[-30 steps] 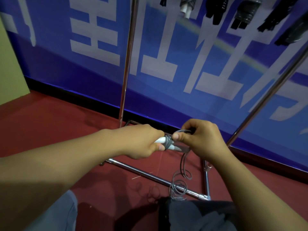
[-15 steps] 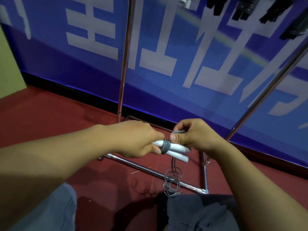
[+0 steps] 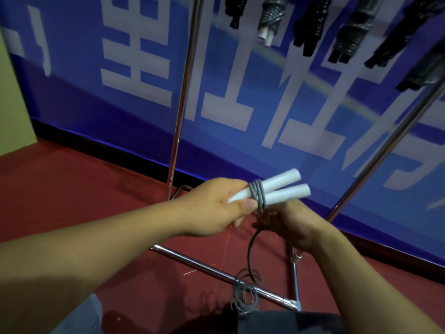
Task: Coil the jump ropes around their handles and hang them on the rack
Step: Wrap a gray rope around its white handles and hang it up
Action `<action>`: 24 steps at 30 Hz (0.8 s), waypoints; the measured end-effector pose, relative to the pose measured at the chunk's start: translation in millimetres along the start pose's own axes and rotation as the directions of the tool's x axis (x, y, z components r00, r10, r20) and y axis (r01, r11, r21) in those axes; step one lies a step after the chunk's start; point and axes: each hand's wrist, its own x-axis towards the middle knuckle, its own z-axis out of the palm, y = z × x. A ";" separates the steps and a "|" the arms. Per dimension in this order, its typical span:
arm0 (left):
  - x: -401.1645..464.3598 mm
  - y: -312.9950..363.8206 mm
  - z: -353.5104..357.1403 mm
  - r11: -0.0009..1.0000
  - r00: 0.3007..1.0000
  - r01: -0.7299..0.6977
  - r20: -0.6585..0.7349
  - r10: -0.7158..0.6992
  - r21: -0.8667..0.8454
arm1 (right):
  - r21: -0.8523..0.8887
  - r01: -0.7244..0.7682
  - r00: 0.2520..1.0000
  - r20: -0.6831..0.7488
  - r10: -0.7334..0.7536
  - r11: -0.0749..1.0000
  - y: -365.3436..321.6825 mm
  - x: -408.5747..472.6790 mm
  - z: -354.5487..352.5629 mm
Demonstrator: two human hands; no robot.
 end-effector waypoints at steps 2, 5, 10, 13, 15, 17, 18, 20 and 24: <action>2.7 0.3 -1.8 0.992 0.996 0.032 -0.081 -0.042 -0.123 | 0.088 -0.057 0.997 -0.045 0.062 0.994 -1.6 2.2 2.0; 4.6 -0.4 -4.1 0.970 0.976 0.082 -0.179 -0.125 -0.228 | 0.145 -0.032 0.998 -0.056 0.040 0.989 -5.9 1.1 3.5; 9.1 -4.7 -7.1 0.939 0.941 0.087 -0.281 -0.186 -0.333 | 0.146 0.072 0.996 -0.070 -0.063 0.987 -11.1 -3.1 4.3; 12.4 -6.2 -7.3 0.926 0.929 0.100 -0.299 -0.218 -0.364 | 0.126 0.110 0.991 -0.096 -0.098 0.986 -12.0 -2.2 2.9; 14.7 -7.8 -7.3 0.925 0.922 0.124 -0.303 -0.241 -0.360 | 0.093 0.115 0.987 -0.127 -0.103 0.989 -12.6 -2.3 2.3; 16.3 -10.7 -6.7 0.924 0.913 0.149 -0.310 -0.265 -0.352 | 0.034 0.116 0.982 -0.153 -0.110 0.993 -11.5 -3.1 2.3; 17.1 -12.3 -6.5 0.924 0.909 0.161 -0.314 -0.275 -0.346 | -0.007 0.115 0.979 -0.167 -0.114 0.993 -10.5 -3.1 2.4; 18.3 -15.0 -5.6 0.924 0.900 0.181 -0.322 -0.293 -0.336 | -0.103 0.109 0.973 -0.195 -0.127 0.989 -8.8 -3.4 3.1; 22.2 -19.3 -6.1 0.920 0.876 0.205 -0.357 -0.325 -0.334 | -0.273 0.077 0.958 -0.246 -0.147 0.959 -12.5 -6.6 7.0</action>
